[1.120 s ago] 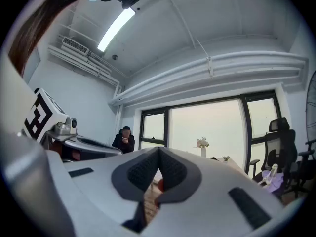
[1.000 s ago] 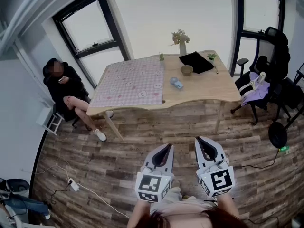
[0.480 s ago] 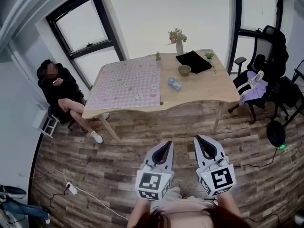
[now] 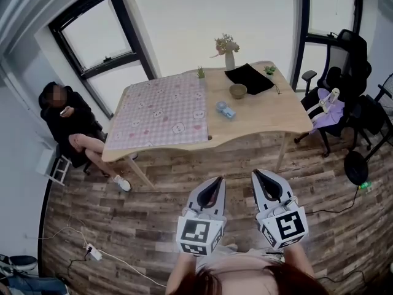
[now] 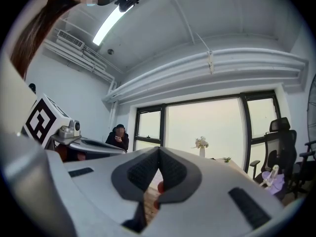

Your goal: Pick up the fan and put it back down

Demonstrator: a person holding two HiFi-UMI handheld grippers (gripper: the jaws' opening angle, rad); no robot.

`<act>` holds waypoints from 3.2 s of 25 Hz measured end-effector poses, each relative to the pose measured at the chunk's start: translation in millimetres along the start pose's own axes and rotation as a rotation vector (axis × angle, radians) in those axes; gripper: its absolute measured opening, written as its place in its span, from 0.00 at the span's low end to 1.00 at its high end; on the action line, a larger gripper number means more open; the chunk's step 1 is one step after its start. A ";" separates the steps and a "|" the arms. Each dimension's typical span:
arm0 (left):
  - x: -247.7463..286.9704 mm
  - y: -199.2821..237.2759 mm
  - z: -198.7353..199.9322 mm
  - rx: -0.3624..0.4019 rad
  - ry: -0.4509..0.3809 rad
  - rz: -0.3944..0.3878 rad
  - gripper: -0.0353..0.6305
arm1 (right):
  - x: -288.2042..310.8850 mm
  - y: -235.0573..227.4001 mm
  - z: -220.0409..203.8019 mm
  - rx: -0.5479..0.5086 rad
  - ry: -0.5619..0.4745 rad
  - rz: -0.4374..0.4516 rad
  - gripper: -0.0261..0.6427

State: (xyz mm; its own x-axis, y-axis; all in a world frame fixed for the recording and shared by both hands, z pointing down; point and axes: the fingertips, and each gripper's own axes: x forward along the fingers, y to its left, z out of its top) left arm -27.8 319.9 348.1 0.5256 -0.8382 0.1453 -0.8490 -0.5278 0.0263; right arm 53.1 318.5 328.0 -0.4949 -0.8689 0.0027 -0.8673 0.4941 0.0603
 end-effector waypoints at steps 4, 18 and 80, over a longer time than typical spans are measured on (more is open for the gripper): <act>11.0 26.0 0.9 0.000 0.000 -0.018 0.07 | 25.6 0.0 -0.4 0.002 0.008 -0.024 0.04; 45.7 75.0 -7.9 -0.034 0.018 -0.051 0.07 | 82.7 -6.2 -10.2 -0.013 0.044 -0.058 0.04; 356.1 223.5 15.2 -0.053 0.083 0.001 0.07 | 387.2 -197.6 -96.8 -0.028 0.232 0.108 0.07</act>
State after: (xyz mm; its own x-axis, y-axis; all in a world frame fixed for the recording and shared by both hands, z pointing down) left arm -29.5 -98.6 390.7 0.5199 -0.8235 0.2269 -0.8526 -0.5167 0.0781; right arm 38.0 -118.3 413.7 -0.5566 -0.7956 0.2391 -0.8063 0.5867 0.0752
